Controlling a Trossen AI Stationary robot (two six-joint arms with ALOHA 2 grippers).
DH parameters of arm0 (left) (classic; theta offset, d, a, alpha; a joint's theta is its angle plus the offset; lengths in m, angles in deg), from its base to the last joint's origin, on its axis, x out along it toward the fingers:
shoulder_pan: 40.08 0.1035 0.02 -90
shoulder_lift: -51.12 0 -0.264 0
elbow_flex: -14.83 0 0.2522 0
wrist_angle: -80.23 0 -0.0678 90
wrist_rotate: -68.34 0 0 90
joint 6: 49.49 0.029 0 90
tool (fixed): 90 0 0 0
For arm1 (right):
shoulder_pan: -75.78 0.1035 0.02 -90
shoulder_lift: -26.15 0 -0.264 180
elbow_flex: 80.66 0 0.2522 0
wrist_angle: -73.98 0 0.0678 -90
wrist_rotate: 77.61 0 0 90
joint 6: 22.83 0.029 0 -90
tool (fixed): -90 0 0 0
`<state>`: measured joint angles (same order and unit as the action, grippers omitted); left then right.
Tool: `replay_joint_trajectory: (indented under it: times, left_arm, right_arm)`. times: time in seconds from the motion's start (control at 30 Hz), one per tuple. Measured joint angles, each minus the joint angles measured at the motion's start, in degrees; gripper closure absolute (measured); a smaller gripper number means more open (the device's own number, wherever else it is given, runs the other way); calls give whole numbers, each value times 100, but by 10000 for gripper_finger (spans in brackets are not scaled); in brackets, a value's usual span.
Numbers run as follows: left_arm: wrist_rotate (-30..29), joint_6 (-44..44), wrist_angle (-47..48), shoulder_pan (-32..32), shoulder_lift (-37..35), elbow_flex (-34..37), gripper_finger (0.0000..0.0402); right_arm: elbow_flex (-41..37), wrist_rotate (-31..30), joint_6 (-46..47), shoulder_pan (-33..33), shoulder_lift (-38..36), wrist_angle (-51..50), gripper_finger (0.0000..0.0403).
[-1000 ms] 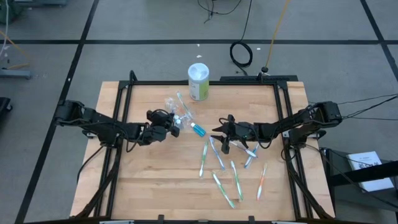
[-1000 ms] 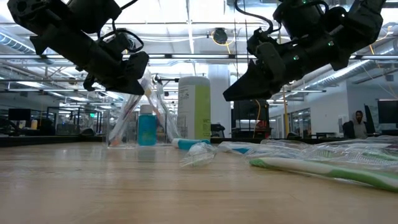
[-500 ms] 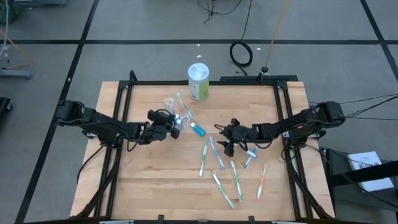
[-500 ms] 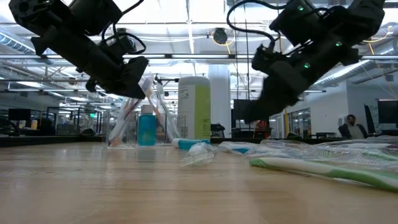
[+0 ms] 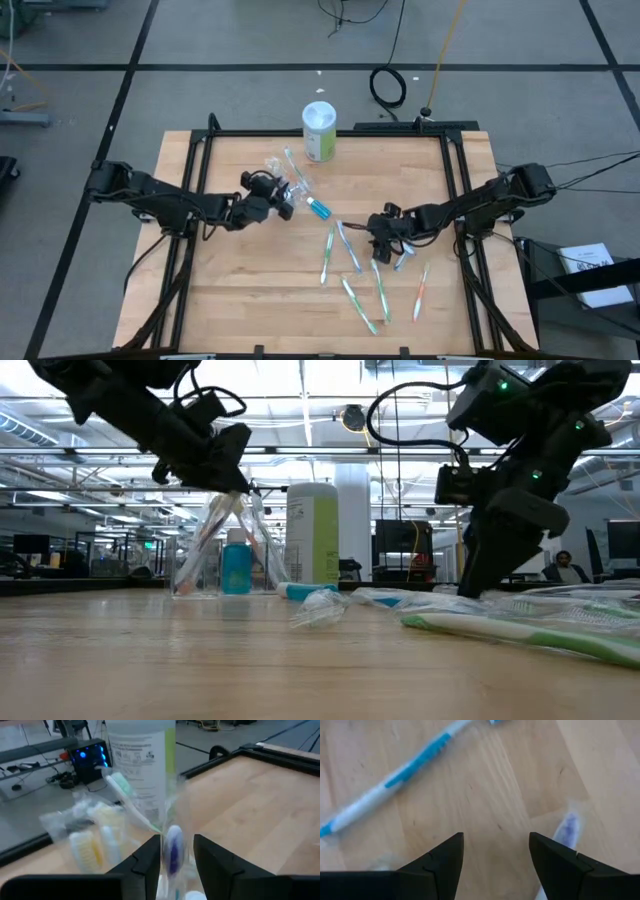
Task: Pick & Place toothbrushing station
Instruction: Put the purple toothbrush into the transparent organizer
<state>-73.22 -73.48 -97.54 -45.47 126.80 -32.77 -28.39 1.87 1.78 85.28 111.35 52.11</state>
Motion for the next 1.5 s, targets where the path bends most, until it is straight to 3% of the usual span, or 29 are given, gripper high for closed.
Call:
replay_joint_trajectory:
  times: [0.23, 0.4, 0.63, 0.97, 1.23, 1.5]
  left_arm:
    - [-2, 106, 262, -51, -310, -293, 277]
    - [16, 186, 111, -186, -374, -292, 277]
    - [30, 869, -501, -251, -371, -289, 277]
    - [172, 1190, -637, -229, -372, -289, 277]
    - [306, 1327, -634, -229, -372, -289, 277]
    - [814, 1336, -631, -263, -372, -289, 277]
  right_arm:
    - [12, -41, -169, 0, -547, -86, 187]
    - [-91, -628, -156, 35, -903, -298, 188]
    - [-197, -765, 760, 35, -790, -1312, 188]
    - [-907, -865, 1083, 33, -314, 140, 197]
    - [-954, -923, 1071, 25, -208, 381, 288]
    - [-987, -1063, 537, 16, -170, 1634, 392]
